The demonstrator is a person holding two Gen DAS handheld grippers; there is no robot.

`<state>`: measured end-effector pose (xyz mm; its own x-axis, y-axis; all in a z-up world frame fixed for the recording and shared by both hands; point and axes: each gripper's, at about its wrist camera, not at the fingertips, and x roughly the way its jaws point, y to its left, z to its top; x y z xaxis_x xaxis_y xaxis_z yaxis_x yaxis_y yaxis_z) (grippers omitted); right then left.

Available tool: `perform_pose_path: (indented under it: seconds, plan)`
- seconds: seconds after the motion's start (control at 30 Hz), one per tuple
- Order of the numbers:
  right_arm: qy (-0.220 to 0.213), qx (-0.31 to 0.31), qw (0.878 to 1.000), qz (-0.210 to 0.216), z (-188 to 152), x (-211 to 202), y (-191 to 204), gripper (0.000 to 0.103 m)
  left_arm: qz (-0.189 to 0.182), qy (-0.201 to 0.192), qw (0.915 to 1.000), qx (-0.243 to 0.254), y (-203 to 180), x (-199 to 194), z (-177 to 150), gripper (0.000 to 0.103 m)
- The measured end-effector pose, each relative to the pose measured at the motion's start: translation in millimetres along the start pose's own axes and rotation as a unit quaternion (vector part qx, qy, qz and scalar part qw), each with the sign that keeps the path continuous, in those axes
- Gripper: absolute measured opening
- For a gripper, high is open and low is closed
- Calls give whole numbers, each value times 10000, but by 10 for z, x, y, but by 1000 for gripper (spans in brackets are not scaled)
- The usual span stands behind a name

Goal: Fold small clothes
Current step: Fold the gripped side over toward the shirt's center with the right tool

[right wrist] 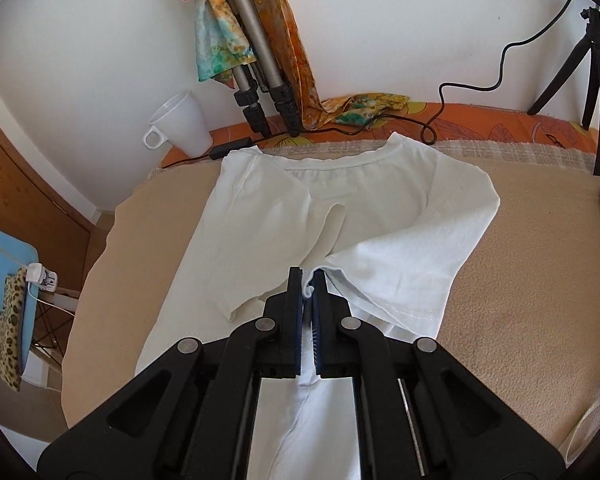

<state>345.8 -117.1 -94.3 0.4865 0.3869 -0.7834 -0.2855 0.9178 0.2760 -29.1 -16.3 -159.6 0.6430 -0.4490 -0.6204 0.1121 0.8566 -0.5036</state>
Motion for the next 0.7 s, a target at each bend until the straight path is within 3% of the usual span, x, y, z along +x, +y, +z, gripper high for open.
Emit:
perform_pose_path:
  seconds: [0.2, 0.27, 0.33, 0.47, 0.6, 0.7]
  plan:
    - [386, 35, 9988, 304, -59, 331, 135, 7, 222, 124, 9997, -42, 92, 17, -36, 4]
    - [684, 112, 9959, 582, -55, 391, 114, 20, 226, 187, 9995, -81, 108, 2, -38, 16]
    - [793, 189, 9913, 1038, -20, 311, 37, 35, 235, 132, 9996, -41, 105, -60, -36, 21]
    - [386, 384, 9854, 1613, 142, -122, -238, 38, 283, -22, 9994, 192, 70, -236, -13, 25]
    - [-63, 910, 9895, 1118, 289, -354, -653, 38, 315, -1, 9992, 239, 95, -356, 87, 25]
    - [-8, 1219, 9894, 791, 299, -240, -894, 38, 431, 75, 9982, 409, 128, -443, 175, 25]
